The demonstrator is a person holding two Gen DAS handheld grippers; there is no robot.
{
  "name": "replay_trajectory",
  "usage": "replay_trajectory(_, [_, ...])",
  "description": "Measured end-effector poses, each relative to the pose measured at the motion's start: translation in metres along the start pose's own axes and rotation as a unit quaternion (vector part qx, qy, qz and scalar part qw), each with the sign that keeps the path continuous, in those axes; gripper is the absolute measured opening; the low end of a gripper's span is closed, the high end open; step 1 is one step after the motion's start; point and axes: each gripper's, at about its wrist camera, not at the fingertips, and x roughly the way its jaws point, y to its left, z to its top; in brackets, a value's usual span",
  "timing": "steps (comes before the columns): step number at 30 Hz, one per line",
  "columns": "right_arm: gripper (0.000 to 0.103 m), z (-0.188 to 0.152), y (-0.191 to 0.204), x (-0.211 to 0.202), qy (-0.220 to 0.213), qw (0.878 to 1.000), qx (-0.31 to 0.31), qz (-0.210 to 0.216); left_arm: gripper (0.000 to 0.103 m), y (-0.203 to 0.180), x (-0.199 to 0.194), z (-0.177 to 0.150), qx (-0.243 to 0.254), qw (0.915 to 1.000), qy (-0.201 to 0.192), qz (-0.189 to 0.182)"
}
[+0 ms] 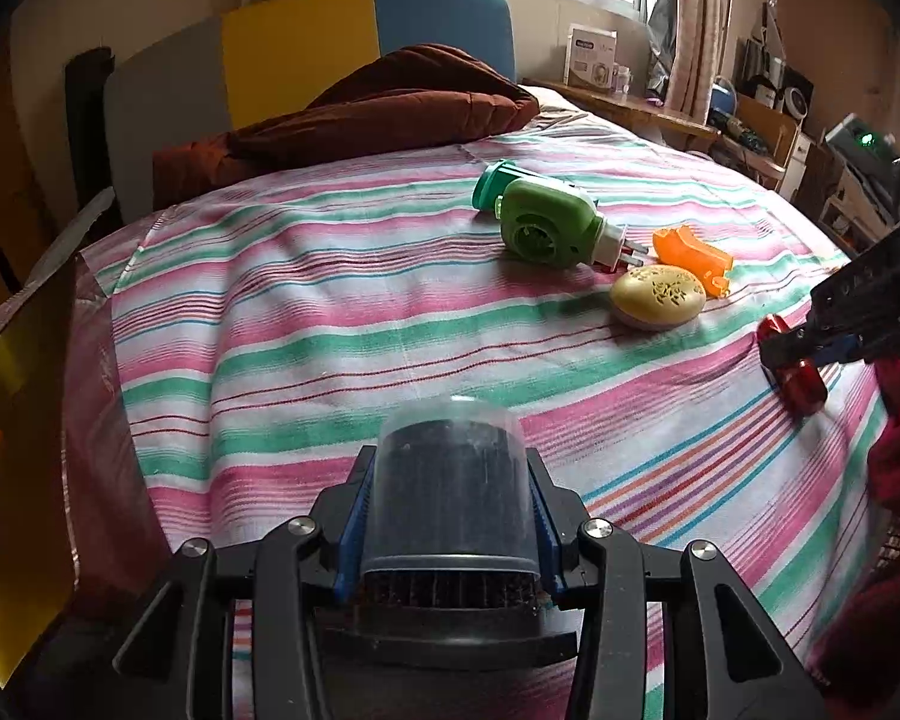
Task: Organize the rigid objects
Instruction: 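Grasp the red tube with the right gripper, then lower the black container into the gold tray and open the left gripper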
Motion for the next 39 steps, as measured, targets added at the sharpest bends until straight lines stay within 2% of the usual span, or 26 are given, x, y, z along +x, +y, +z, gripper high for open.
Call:
replay_trajectory(4, [0.025, -0.004, 0.008, 0.004, -0.010, 1.000, -0.028, -0.009, 0.043, 0.001, -0.010, 0.000, -0.022, 0.9994, 0.010, -0.025])
replay_trajectory(6, [0.026, -0.005, 0.014, 0.006, -0.006, 0.999, -0.042, -0.019, 0.043, 0.000, -0.018, 0.000, -0.020, 0.9995, 0.006, -0.025])
replay_trajectory(12, [0.028, -0.015, 0.036, 0.010, -0.010, 0.996, -0.077, -0.044, 0.043, 0.012, -0.063, 0.012, -0.037, 0.9977, -0.037, -0.042])
replay_trajectory(15, [0.028, -0.021, 0.046, 0.011, -0.018, 0.993, -0.102, -0.059, 0.043, 0.026, -0.074, 0.016, -0.053, 0.9972, -0.040, -0.034])
replay_trajectory(18, [0.027, -0.029, 0.060, 0.012, -0.028, 0.988, -0.133, -0.078, 0.043, 0.048, -0.086, 0.017, -0.078, 0.9961, -0.040, -0.011])
replay_trajectory(22, [0.027, -0.034, 0.064, 0.011, -0.031, 0.987, -0.139, -0.076, 0.043, 0.083, -0.110, 0.013, -0.112, 0.9921, -0.054, 0.019])
replay_trajectory(26, [0.027, -0.039, 0.062, 0.006, -0.037, 0.984, -0.153, -0.082, 0.043, 0.131, -0.132, 0.001, -0.159, 0.9835, -0.060, 0.060])
replay_trajectory(30, [0.026, -0.039, 0.067, 0.006, -0.039, 0.984, -0.154, -0.078, 0.043, 0.184, -0.139, -0.024, -0.211, 0.9708, -0.039, 0.107])
replay_trajectory(33, [0.026, -0.040, 0.068, 0.004, -0.040, 0.984, -0.157, -0.075, 0.043, 0.232, -0.137, -0.049, -0.265, 0.9549, -0.010, 0.135])
replay_trajectory(37, [0.026, -0.042, 0.070, 0.002, -0.040, 0.984, -0.159, -0.071, 0.043, 0.274, -0.131, -0.066, -0.293, 0.9430, 0.013, 0.157])
replay_trajectory(39, [0.026, -0.041, 0.070, 0.001, -0.040, 0.984, -0.160, -0.070, 0.043, 0.284, -0.126, -0.070, -0.294, 0.9419, 0.020, 0.162])
